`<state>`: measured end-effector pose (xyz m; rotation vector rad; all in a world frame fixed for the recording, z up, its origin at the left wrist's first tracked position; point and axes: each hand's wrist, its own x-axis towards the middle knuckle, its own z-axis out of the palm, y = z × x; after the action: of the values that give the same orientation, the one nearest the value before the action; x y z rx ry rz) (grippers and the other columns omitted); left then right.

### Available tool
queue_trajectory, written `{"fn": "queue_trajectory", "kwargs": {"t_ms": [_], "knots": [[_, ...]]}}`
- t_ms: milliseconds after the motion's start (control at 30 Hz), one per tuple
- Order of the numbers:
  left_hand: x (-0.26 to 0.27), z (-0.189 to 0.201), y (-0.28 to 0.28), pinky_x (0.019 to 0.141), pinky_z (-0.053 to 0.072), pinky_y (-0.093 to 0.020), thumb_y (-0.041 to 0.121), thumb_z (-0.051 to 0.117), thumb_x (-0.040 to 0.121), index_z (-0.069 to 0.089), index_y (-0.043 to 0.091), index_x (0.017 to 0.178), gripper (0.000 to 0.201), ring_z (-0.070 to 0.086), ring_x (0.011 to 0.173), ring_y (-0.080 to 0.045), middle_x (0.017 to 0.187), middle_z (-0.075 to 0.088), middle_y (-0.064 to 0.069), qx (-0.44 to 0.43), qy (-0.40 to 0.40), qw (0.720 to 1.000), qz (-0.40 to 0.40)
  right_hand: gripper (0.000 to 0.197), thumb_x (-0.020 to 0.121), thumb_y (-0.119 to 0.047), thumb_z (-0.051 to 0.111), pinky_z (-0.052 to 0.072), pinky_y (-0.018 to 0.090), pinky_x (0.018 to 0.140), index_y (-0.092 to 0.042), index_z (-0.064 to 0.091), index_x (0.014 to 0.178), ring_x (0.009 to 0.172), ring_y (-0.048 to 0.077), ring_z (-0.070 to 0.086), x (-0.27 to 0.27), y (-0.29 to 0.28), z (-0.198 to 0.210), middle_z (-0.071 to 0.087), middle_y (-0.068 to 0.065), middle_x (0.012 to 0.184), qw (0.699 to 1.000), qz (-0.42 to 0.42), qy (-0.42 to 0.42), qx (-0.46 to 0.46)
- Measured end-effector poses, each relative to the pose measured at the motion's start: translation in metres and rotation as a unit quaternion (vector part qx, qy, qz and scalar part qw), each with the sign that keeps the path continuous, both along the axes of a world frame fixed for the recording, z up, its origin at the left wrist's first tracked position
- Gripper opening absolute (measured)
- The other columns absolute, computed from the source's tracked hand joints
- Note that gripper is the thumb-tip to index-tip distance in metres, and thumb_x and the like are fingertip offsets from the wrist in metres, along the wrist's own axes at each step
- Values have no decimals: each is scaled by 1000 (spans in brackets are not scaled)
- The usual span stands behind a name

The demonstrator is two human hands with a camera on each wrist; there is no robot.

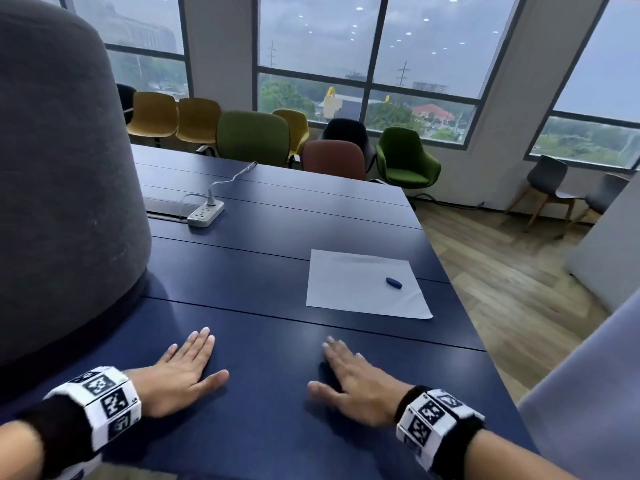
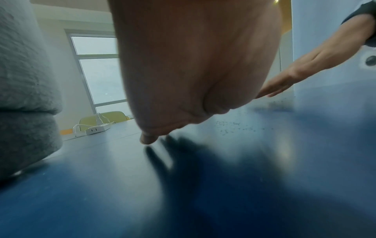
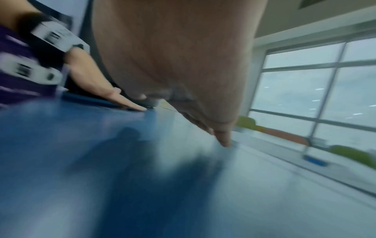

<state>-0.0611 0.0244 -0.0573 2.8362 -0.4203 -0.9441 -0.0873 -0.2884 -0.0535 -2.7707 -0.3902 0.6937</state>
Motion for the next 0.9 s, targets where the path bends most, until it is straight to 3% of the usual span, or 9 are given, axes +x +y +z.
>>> {"fn": "queue_trajectory", "kwargs": {"t_ms": [100, 167, 333, 467, 567, 667, 700, 800, 900], "knots": [[-1, 2, -2, 119, -12, -34, 99, -20, 35, -27, 12, 148, 143, -31, 140, -8, 153, -36, 3, -9, -10, 1000, -6, 95, 89, -72, 19, -2, 50, 120, -6, -11, 151, 147, 23, -18, 20, -42, -11, -22, 10, 159, 978, -185, -13, -99], [-1, 4, -3, 119, -12, -34, 98, -17, 38, -27, 12, 148, 140, -30, 141, -8, 151, -36, 6, -6, -13, 1000, -10, 101, 87, -76, 18, -3, 52, 119, -4, -15, 150, 146, 26, -20, 22, -48, -17, -25, 11, 157, 968, -216, 7, -128], [5, 3, -12, 120, -10, -35, 78, 4, 82, -23, 9, 149, 100, -27, 144, -14, 153, -34, 2, 19, -18, 999, 19, 125, 59, -92, 6, -11, 47, 119, -9, -16, 150, 143, 22, -27, -6, 11, -11, -28, 8, 156, 997, -1, 18, -75], [17, -4, -22, 121, -8, -38, 65, 12, 96, -21, 8, 150, 85, -25, 146, -17, 158, -30, -6, 26, -39, 997, 56, 99, 80, -79, 13, -6, 36, 121, -15, -11, 152, 145, 9, -19, -29, 30, 3, -18, -2, 160, 997, 70, 12, 18], [21, -7, -45, 120, -9, -39, 78, 6, 86, -19, 7, 152, 100, -24, 146, -18, 158, -29, -8, 32, -47, 998, 41, 112, 65, -84, 2, -8, 30, 120, -14, -11, 152, 145, 8, -20, -41, 11, 7, -21, -1, 159, 998, -10, -36, 42], [24, -11, -86, 119, -13, -40, 99, -21, 32, -20, 6, 151, 151, -28, 145, -21, 156, -32, -10, 25, -50, 998, -13, 115, 60, -83, -1, -9, 30, 119, -15, -14, 151, 144, 8, -22, -56, -17, 7, -25, -8, 155, 991, -111, -51, 47], [23, -14, -105, 119, -14, -41, 99, -22, 31, -21, 6, 151, 151, -29, 144, -22, 156, -32, -11, 25, -54, 998, -37, 114, 60, -82, -1, -8, 31, 120, -15, -15, 151, 144, 9, -22, -62, -26, 6, -26, -11, 152, 987, -146, -44, 40], [7, -19, -166, 119, -15, -43, 86, 7, 80, -19, 8, 151, 109, -31, 143, -21, 156, -32, -11, 6, -46, 993, -106, 96, 82, -75, 9, -4, 37, 120, -12, -12, 152, 146, 14, -19, -74, -50, -6, -27, -4, 155, 967, -250, -27, -26], [-12, -7, -205, 120, -11, -40, 74, 14, 93, -12, 11, 154, 91, -23, 146, -14, 160, -24, -6, -44, 0, 985, -168, 87, 92, -67, 15, -2, 44, 121, -8, -10, 152, 148, 20, -16, -82, -61, -22, -22, 7, 159, 945, -319, -13, -75]]}}
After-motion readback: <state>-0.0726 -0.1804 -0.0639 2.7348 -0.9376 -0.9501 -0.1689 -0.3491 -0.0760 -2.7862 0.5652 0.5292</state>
